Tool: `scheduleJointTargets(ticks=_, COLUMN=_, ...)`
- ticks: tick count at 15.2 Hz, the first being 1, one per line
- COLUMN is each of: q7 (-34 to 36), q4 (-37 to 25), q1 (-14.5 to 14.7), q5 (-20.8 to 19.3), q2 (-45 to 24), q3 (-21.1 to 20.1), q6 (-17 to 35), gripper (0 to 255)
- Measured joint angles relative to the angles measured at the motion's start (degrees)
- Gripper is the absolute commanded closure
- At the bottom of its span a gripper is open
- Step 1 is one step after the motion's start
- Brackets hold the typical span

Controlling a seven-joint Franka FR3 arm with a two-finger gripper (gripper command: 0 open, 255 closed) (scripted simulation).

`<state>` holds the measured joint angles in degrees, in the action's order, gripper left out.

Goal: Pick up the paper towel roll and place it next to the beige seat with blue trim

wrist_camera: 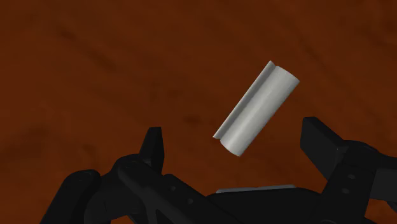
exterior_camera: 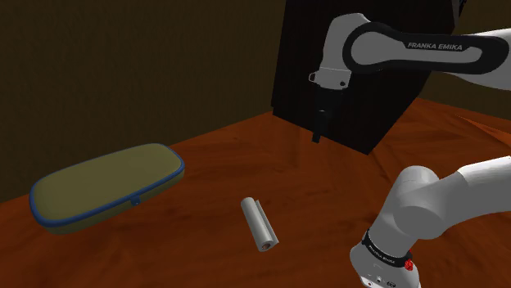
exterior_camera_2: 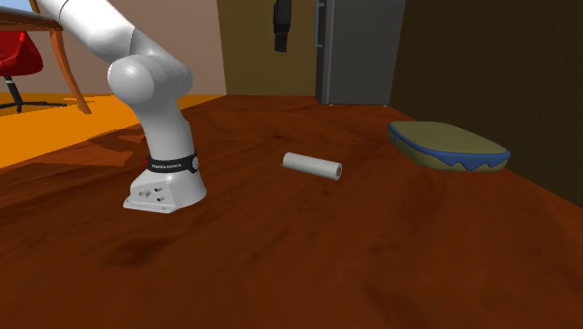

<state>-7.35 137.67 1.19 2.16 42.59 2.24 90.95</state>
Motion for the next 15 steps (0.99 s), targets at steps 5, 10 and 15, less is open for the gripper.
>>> scheduleJointTargets(ticks=5, q7=5.30, q4=4.34, q1=0.09, q5=1.44, q2=-0.88, q3=-3.51, q6=5.52, gripper=0)
scheduleJointTargets(ticks=10, q7=14.37, q4=10.14, q1=0.51, q5=3.76, q2=-3.16, q3=-9.54, q6=14.17, gripper=0)
scheduleJointTargets(ticks=15, q7=23.50, q4=13.31, q1=0.30, q5=5.11, q2=-10.01, q3=-15.56, q6=24.45, gripper=0)
